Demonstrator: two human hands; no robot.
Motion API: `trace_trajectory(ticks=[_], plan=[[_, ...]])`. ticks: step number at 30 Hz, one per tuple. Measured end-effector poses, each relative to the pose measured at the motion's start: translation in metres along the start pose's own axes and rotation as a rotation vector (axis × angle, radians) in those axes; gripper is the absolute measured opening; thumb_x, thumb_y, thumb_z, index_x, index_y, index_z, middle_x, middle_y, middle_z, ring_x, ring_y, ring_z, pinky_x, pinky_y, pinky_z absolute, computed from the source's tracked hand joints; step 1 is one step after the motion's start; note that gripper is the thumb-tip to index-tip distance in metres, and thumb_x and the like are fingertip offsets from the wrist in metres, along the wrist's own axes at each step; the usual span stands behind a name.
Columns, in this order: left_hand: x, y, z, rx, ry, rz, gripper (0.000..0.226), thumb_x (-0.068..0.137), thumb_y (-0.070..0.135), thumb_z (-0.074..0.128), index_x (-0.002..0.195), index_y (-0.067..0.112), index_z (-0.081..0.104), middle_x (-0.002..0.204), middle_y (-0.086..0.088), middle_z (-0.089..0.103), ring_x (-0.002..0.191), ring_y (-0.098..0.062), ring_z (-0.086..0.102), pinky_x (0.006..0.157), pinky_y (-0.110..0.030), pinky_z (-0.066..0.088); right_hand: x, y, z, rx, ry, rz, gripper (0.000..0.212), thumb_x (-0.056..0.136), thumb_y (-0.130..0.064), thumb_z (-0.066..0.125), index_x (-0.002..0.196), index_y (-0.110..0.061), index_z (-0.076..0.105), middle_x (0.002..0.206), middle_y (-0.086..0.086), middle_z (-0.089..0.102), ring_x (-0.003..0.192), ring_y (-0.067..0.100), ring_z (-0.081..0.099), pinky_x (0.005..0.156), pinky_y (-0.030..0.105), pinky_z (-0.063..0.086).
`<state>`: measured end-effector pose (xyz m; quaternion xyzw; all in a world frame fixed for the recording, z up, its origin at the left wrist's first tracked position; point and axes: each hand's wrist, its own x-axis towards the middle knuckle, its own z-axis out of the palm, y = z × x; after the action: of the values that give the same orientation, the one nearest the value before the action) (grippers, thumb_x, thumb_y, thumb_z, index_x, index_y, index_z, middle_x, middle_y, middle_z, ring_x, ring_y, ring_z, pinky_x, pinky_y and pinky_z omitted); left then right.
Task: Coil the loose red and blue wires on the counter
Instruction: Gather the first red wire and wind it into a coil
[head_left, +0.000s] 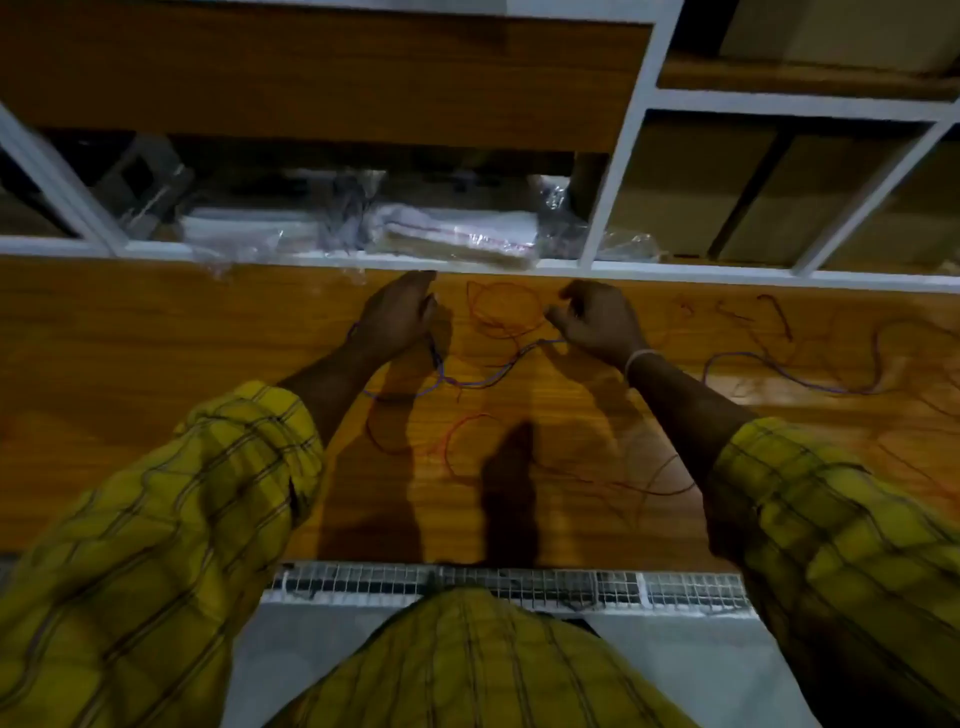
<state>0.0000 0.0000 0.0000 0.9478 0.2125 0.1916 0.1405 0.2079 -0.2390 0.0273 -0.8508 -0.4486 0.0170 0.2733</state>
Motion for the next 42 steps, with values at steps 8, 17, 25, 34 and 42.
trace_trajectory(ticks=[8,17,25,34,42], plan=[[-0.029,-0.002,-0.008,-0.114,-0.101,-0.094,0.027,0.099,0.009,0.063,0.125,0.003,0.067,0.121,-0.017,0.071,0.113,-0.031,0.067,0.092,-0.036,0.052,0.042,-0.039,0.033,0.037,-0.343,-0.027,0.020,0.091,-0.018,0.069,0.076,-0.008,0.077,0.083,0.007,0.077,0.088,0.021,0.071,0.087,0.039,0.056],[-0.029,0.009,-0.006,-0.254,-0.236,-0.113,0.060,0.091,0.011,0.067,0.147,0.004,0.051,0.153,-0.017,0.048,0.144,-0.028,0.041,0.119,-0.037,0.033,0.066,-0.059,0.004,0.637,-0.360,0.137,0.023,0.105,-0.007,0.050,0.092,0.003,0.067,0.059,-0.003,0.061,0.044,0.004,0.050,0.045,0.018,0.039],[0.027,0.022,-0.013,-0.112,-0.225,0.126,0.015,0.104,0.024,0.057,0.110,0.015,0.067,0.113,-0.007,0.072,0.111,-0.024,0.065,0.123,-0.056,0.021,0.091,-0.075,-0.005,1.012,-0.294,0.356,0.025,0.104,-0.012,0.049,0.089,-0.006,0.068,0.069,0.003,0.053,0.054,0.010,0.045,0.046,0.022,0.032],[0.036,0.022,-0.063,-0.906,-0.367,-0.009,0.037,0.112,0.027,0.042,0.096,0.002,0.064,0.071,-0.001,0.042,0.062,-0.010,0.040,0.057,-0.020,0.034,0.094,-0.084,0.009,0.843,0.081,0.615,0.055,0.086,-0.002,0.061,0.139,0.001,0.046,0.080,0.020,0.068,0.052,0.016,0.060,0.043,0.023,0.045],[0.068,-0.008,-0.078,-1.515,-0.360,-0.333,0.029,0.111,0.019,0.036,0.091,0.012,0.055,0.055,0.009,0.033,0.043,-0.004,0.025,0.042,-0.021,0.013,0.077,-0.085,0.001,0.594,0.029,0.216,0.029,0.105,-0.024,0.049,0.093,-0.007,0.069,0.082,0.009,0.063,0.075,0.021,0.058,0.070,0.036,0.048]])
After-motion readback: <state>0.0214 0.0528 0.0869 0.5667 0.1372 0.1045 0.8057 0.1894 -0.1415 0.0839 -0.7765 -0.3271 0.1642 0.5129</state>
